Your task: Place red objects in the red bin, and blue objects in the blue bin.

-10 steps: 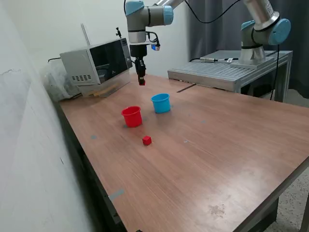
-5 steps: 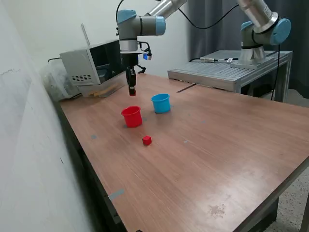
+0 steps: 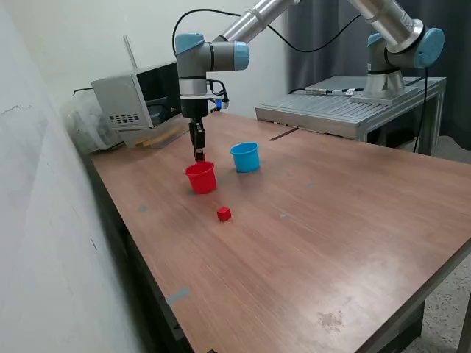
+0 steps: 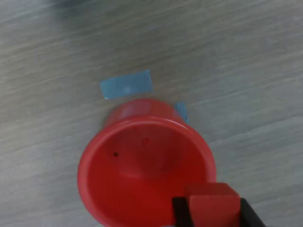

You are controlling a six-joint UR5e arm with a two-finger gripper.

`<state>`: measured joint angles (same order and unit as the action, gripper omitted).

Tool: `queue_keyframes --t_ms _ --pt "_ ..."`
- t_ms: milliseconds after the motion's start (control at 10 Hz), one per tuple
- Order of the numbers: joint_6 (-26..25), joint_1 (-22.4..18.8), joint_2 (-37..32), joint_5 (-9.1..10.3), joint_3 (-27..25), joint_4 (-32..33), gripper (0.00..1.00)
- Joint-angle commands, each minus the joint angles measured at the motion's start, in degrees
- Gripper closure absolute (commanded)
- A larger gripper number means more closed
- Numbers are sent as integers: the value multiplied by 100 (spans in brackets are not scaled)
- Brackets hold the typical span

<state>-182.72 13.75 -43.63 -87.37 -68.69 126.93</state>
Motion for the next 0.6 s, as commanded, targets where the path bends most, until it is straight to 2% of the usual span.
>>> queue_keyframes --t_ms 0,200,300,500 --pt "9 5 56 -17 31 42 100" --pt "87 14 56 -43 31 42 100" --pt "131 31 56 -52 31 33 0" --pt "132 66 56 -105 100 33 0"
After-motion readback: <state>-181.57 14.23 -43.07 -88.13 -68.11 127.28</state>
